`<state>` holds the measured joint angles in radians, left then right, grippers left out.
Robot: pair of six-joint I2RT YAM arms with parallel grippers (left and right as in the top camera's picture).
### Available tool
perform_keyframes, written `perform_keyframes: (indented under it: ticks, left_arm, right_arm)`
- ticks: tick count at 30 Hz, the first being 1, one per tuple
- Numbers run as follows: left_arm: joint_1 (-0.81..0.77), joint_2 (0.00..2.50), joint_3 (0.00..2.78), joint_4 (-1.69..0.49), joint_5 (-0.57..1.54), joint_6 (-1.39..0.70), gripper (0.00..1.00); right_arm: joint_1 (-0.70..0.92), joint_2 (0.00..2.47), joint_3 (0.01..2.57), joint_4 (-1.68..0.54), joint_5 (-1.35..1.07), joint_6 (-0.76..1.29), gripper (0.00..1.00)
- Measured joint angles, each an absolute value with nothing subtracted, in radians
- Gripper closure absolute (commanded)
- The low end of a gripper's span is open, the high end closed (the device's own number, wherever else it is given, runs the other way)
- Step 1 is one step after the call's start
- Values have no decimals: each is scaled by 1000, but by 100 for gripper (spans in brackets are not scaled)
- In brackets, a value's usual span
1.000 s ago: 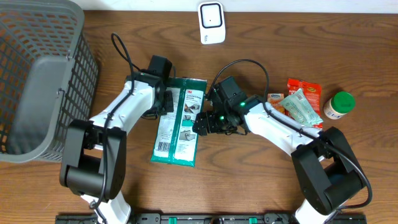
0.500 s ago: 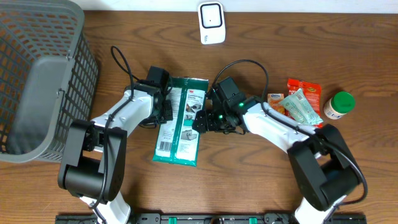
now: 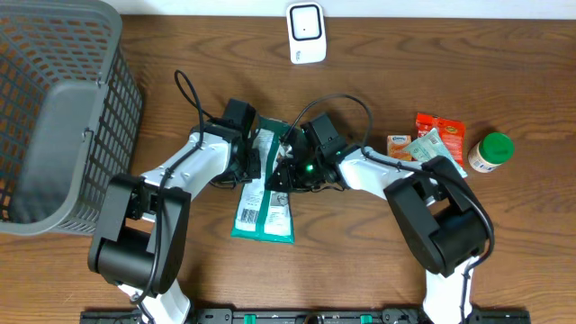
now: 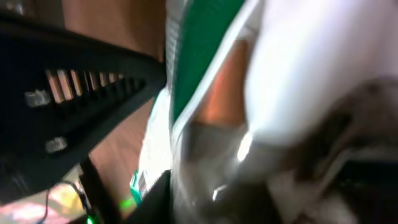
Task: Scan the item barcode
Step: 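Grasp the green 3M packet with the right gripper, left gripper steadying, then lift the green 3M packet and hold it before the scanner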
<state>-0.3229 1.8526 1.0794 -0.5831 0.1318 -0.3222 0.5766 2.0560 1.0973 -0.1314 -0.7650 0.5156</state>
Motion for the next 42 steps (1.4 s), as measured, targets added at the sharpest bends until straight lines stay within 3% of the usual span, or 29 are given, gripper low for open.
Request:
perform_keyframes:
  ticks: [1, 8, 16, 21, 23, 26, 29, 32, 35, 42]
  left_arm:
    - [-323, 1852, 1079, -583, 132, -322, 87]
    - [-298, 1803, 1079, -632, 159, -324, 75]
    - [-171, 1398, 1087, -691, 173, -334, 63]
    - [-130, 1208, 1093, -703, 171, -314, 61]
    - [-116, 1158, 1093, -706, 155, -313, 55]
    - [-99, 1104, 1093, -706, 115, -307, 53]
    - [-93, 1081, 1094, -705, 66, -307, 45]
    - [-93, 1087, 1094, -707, 42, -305, 36]
    - [-93, 1098, 1094, -707, 30, -299, 20]
    - [-93, 1125, 1094, -706, 19, -292, 18]
  right_arm:
    - [576, 2058, 1096, -131, -765, 505, 99]
    - [565, 2038, 1090, -160, -757, 377, 99]
    - [519, 1768, 1081, -329, -651, 186, 99]
    - [517, 1625, 1109, -466, -581, 68, 99]
    - [517, 1605, 1192, -642, -541, -4, 99]
    - [518, 1609, 1363, -850, -470, -93, 99]
    - [527, 1630, 1662, -1103, -318, -199, 99]
    - [556, 1646, 1837, -1202, -185, -272, 99]
    - [612, 1671, 1917, -1206, -9, -362, 99]
    - [689, 1813, 1917, -1018, 303, -616, 99]
